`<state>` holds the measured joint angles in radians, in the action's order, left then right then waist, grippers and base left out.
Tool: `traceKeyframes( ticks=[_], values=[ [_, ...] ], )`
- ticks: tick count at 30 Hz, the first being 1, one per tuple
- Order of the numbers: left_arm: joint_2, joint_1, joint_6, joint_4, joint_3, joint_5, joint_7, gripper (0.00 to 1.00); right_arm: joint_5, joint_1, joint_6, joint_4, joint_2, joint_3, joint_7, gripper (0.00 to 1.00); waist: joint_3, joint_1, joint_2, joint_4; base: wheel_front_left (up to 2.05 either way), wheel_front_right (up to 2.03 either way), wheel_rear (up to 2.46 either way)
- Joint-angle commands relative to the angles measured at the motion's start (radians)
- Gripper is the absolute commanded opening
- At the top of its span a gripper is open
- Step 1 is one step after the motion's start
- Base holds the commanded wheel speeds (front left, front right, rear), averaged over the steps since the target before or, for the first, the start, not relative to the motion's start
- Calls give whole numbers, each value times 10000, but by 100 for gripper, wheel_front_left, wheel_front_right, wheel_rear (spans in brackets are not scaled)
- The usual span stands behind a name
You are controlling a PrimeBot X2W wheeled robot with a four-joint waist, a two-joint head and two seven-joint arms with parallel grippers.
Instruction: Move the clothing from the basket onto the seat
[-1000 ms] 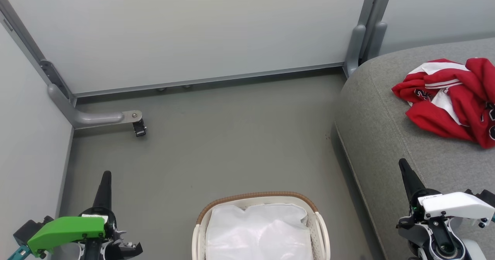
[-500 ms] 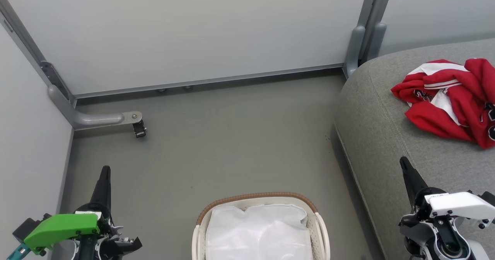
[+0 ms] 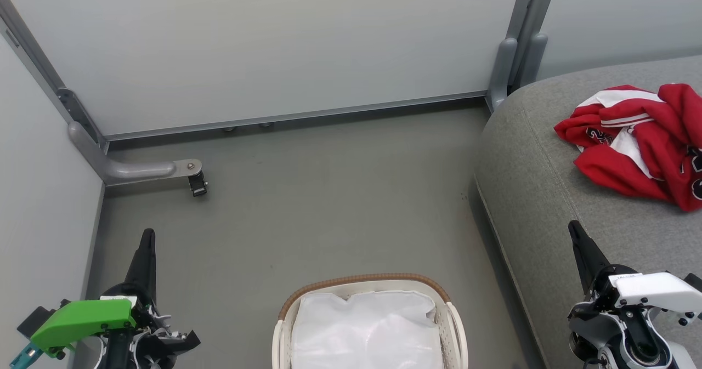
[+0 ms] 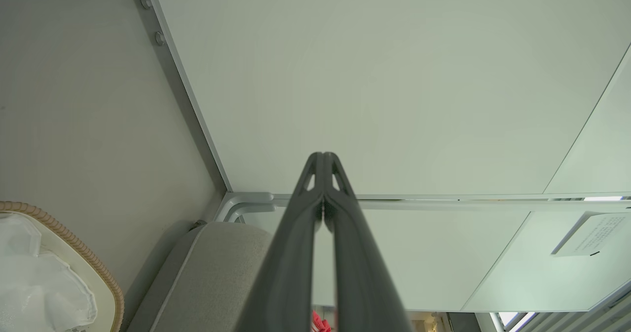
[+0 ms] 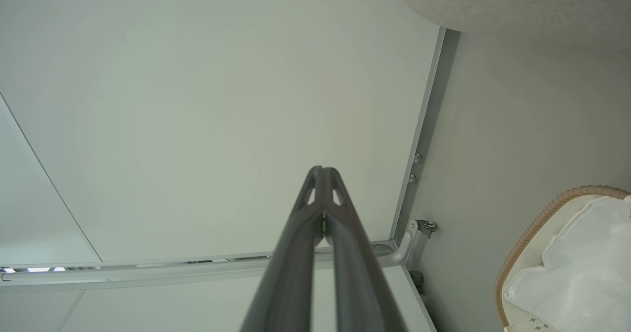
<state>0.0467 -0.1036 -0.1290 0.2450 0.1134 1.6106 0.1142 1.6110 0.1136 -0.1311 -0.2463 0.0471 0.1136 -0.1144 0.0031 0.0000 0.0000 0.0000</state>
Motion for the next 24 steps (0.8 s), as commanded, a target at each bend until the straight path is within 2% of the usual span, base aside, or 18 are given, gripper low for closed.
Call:
traceKeyframes(
  ticks=[1,24],
  values=[
    [65,-103,-32,-15,30,39,38,0,36,-103,7,45,59,28,-31,0,0,0,0,0,0,0,0],
    [65,-102,-32,-15,26,41,36,0,37,-103,7,44,59,26,-30,0,0,0,0,0,0,0,0]
  ],
)
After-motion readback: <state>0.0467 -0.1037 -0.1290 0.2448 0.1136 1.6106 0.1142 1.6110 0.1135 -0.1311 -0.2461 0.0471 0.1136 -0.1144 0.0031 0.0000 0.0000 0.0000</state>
